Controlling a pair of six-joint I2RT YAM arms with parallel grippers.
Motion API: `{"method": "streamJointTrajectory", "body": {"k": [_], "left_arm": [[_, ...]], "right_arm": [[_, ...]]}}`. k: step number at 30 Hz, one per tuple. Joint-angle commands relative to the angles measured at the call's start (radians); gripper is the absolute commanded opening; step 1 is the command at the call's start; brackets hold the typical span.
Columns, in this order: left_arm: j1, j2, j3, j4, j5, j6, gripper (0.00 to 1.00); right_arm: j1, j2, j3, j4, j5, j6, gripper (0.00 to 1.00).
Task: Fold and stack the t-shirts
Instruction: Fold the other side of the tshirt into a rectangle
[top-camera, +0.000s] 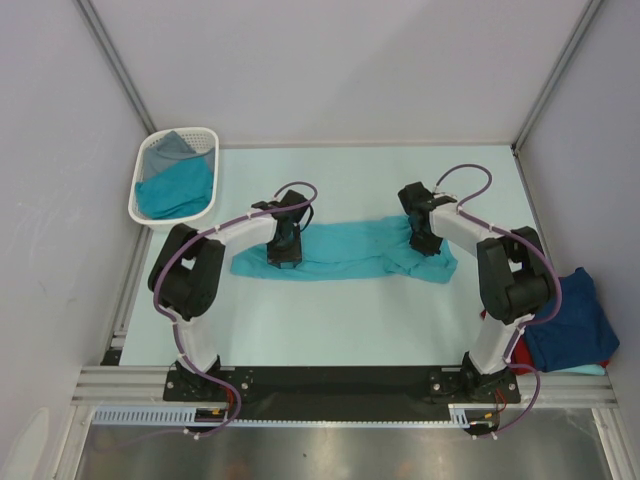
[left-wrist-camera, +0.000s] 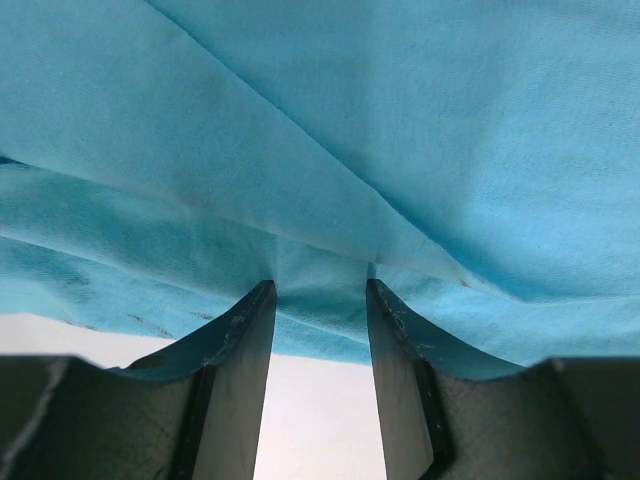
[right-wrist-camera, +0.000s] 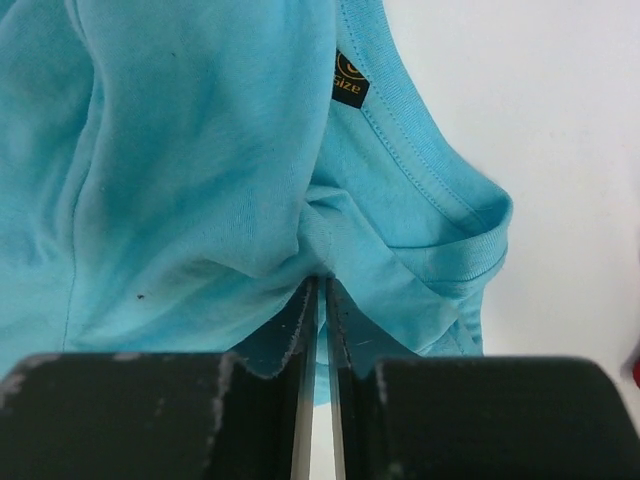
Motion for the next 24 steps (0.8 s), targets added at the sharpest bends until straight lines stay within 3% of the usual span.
{"method": "streamJointTrajectory", "body": {"k": [1, 4, 7, 20, 24], "left_arm": [[-0.008, -0.037, 0.005, 0.01, -0.002, 0.003, 0.47], [-0.008, -0.036, 0.007, 0.011, -0.002, 0.003, 0.47], [-0.008, -0.031, 0.008, 0.01, -0.002, 0.005, 0.47], [-0.009, -0.031, 0.008, 0.005, -0.005, 0.009, 0.47], [-0.009, -0.029, 0.005, 0.007, -0.007, 0.009, 0.47]], "right_arm": [[-0.006, -0.009, 0.017, 0.003, 0.009, 0.005, 0.17], [-0.004, -0.035, 0.011, 0.001, 0.013, 0.005, 0.35], [-0.006, -0.05, 0.002, -0.006, 0.027, -0.003, 0.42], [-0.032, -0.004, -0.047, 0.047, -0.013, 0.011, 0.41], [-0.035, 0.014, -0.05, 0.063, -0.033, 0.008, 0.36]]}}
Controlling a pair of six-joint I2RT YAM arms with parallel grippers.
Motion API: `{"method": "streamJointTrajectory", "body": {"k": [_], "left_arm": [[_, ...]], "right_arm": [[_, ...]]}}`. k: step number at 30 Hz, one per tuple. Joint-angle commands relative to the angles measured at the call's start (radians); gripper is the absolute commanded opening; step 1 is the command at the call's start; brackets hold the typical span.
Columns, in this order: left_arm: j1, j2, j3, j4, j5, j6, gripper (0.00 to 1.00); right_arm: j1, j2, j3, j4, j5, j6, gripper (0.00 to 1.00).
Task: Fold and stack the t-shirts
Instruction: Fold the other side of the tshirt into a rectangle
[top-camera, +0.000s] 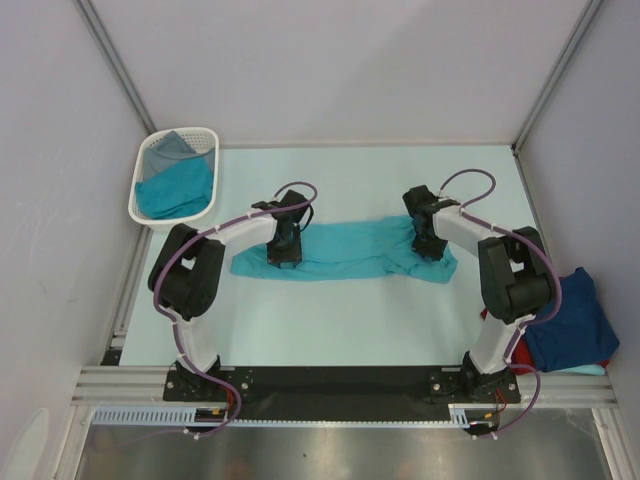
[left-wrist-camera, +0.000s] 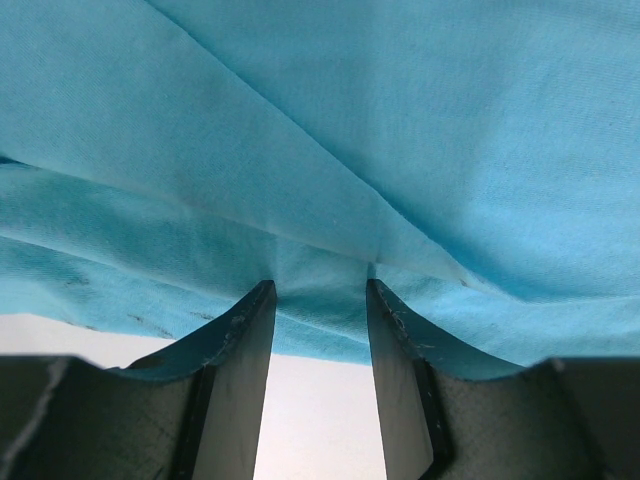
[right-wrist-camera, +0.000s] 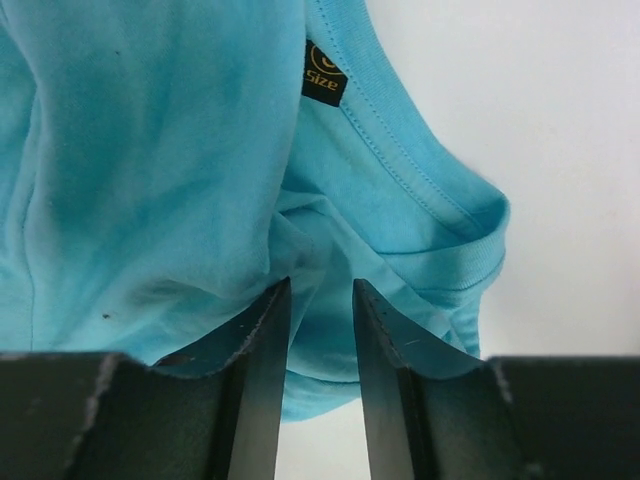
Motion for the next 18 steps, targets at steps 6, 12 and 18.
{"method": "streamJointTrajectory", "body": {"k": [6, 12, 18], "left_arm": [[-0.009, -0.029, 0.007, 0.005, -0.01, 0.011, 0.47], [-0.009, -0.019, 0.01, 0.005, -0.002, 0.006, 0.47], [-0.017, -0.013, 0.014, 0.005, -0.002, 0.007, 0.47]], "right_arm": [[-0.008, 0.018, -0.019, 0.05, -0.022, 0.013, 0.15], [0.023, -0.033, -0.022, 0.025, 0.018, 0.014, 0.0], [0.069, -0.11, -0.013, -0.015, 0.061, 0.017, 0.0]]}}
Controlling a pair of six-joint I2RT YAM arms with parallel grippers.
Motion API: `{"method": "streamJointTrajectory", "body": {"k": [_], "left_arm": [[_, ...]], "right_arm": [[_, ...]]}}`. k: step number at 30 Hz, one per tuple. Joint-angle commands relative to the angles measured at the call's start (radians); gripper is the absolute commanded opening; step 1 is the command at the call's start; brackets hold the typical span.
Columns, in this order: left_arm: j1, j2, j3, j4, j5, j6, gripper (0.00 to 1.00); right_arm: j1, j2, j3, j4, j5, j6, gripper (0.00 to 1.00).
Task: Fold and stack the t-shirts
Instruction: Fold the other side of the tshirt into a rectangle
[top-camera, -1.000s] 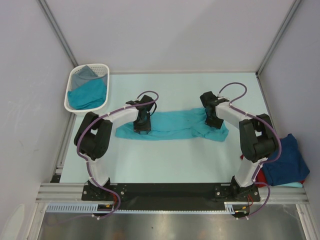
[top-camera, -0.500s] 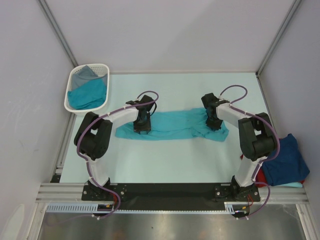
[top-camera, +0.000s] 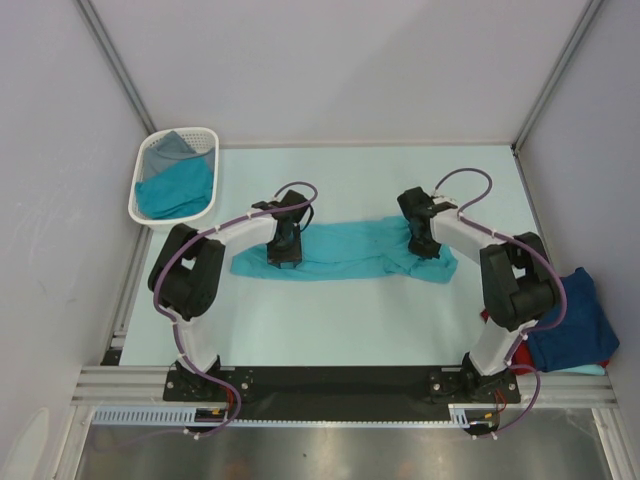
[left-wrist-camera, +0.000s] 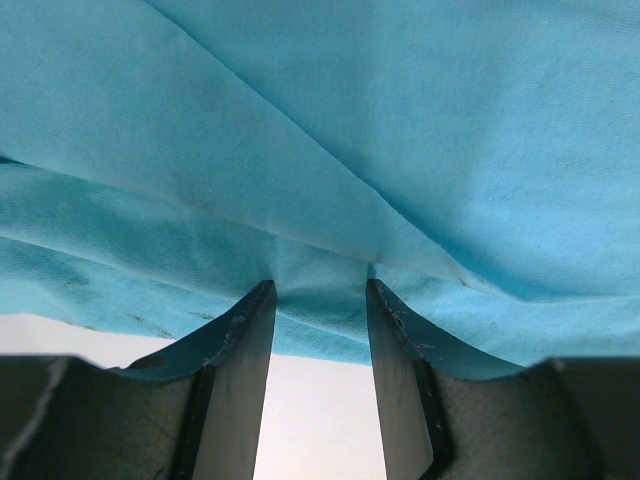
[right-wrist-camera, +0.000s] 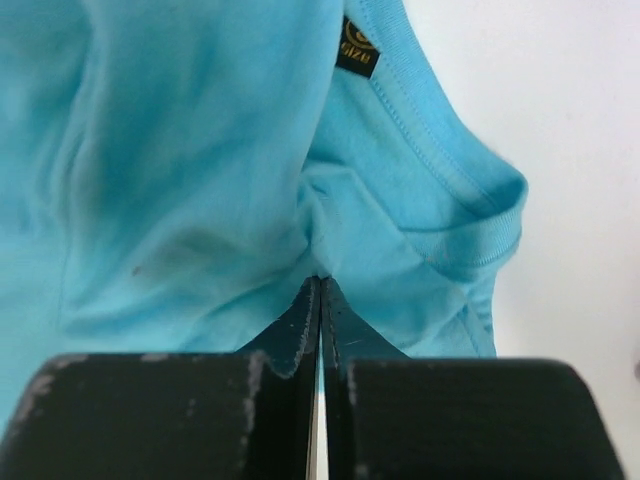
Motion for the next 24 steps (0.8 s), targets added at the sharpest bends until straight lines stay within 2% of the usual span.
{"method": "streamJointTrajectory", "body": {"k": [1, 10, 24], "left_arm": [[-0.016, -0.013, 0.014, 0.007, -0.002, 0.005, 0.47], [-0.024, -0.02, 0.01, 0.004, -0.006, 0.003, 0.47], [-0.035, -0.026, 0.013, 0.001, -0.008, -0.003, 0.47]], "right_arm": [[0.034, -0.093, 0.009, -0.046, 0.063, 0.014, 0.0], [0.062, -0.175, -0.013, -0.099, 0.089, 0.031, 0.0], [0.097, -0.237, -0.118, -0.185, 0.034, 0.092, 0.0]]}}
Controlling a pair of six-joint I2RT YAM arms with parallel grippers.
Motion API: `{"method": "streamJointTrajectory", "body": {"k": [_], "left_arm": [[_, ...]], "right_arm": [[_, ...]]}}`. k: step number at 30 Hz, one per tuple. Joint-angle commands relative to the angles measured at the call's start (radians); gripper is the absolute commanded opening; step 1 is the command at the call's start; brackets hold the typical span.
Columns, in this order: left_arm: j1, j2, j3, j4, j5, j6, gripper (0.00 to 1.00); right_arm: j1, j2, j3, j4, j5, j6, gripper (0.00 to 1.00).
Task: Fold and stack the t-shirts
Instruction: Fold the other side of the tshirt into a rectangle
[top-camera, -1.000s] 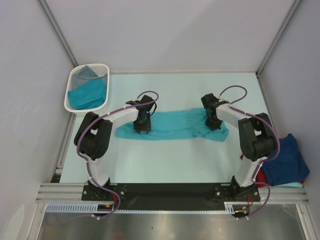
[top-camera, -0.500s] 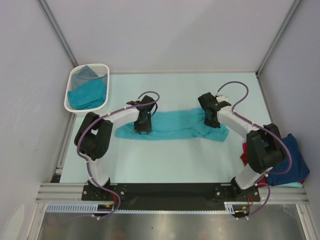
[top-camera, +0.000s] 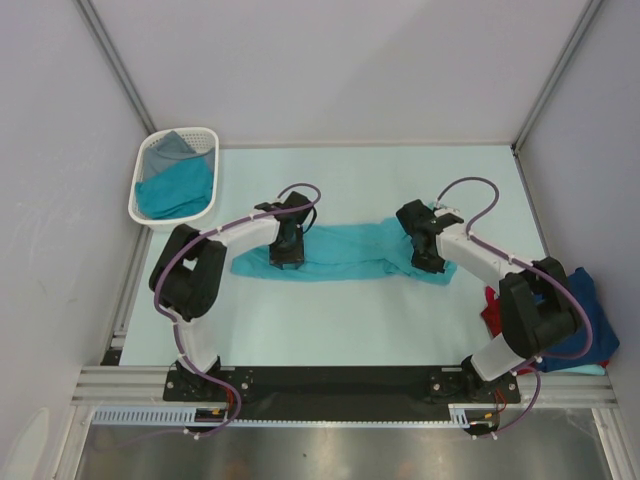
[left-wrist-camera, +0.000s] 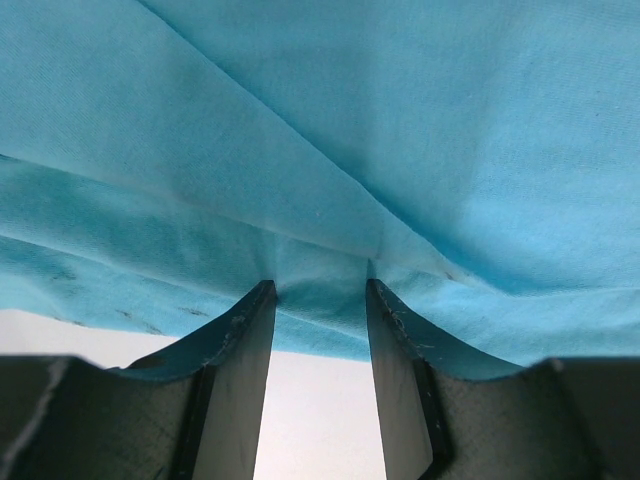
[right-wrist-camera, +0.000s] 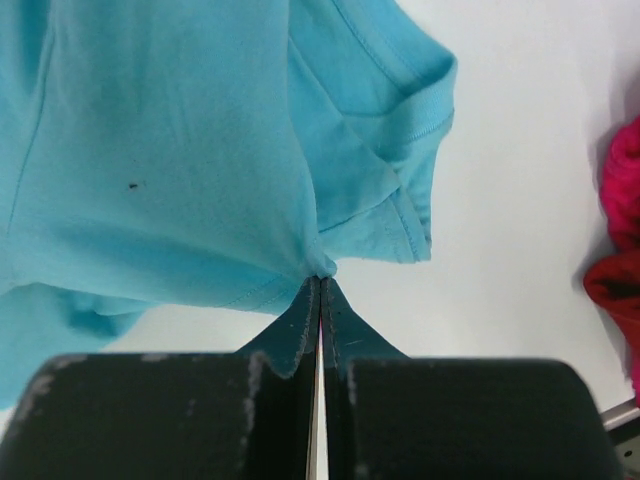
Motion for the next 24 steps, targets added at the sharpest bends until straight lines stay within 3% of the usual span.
{"method": "streamJointTrajectory", "body": {"k": [1, 5, 7, 8, 11, 15, 19, 21, 24], "left_arm": [[-0.015, -0.027, 0.011, 0.002, -0.006, -0.003, 0.47], [-0.016, -0.025, 0.011, 0.004, -0.005, -0.004, 0.47], [-0.018, -0.027, 0.01, 0.005, -0.007, -0.004, 0.47], [-0.018, -0.027, 0.007, 0.005, -0.008, -0.004, 0.47], [-0.018, -0.033, 0.002, 0.008, -0.013, -0.001, 0.47], [-0.019, -0.041, 0.001, 0.012, -0.017, 0.002, 0.48], [-0.022, -0.053, -0.004, 0.012, -0.026, -0.007, 0.48], [-0.021, -0.067, -0.01, 0.013, -0.03, -0.009, 0.48], [-0.021, -0.082, -0.018, 0.01, -0.04, -0.006, 0.48]], "right_arm": [[0.014, -0.038, -0.03, -0.045, -0.006, 0.043, 0.0], [0.016, -0.023, -0.046, -0.031, -0.014, 0.043, 0.03], [0.02, -0.04, -0.053, 0.01, -0.01, 0.035, 0.17], [0.02, -0.054, -0.057, 0.033, -0.011, 0.014, 0.38], [0.02, -0.097, -0.008, 0.113, 0.003, -0.053, 0.63], [0.02, -0.092, 0.197, 0.171, 0.02, -0.162, 0.74], [0.014, 0.075, 0.413, 0.127, 0.012, -0.193, 0.64], [-0.004, 0.115, 0.415, 0.151, -0.031, -0.189, 0.49], [-0.03, 0.192, 0.408, 0.174, -0.065, -0.161, 0.11]]}}
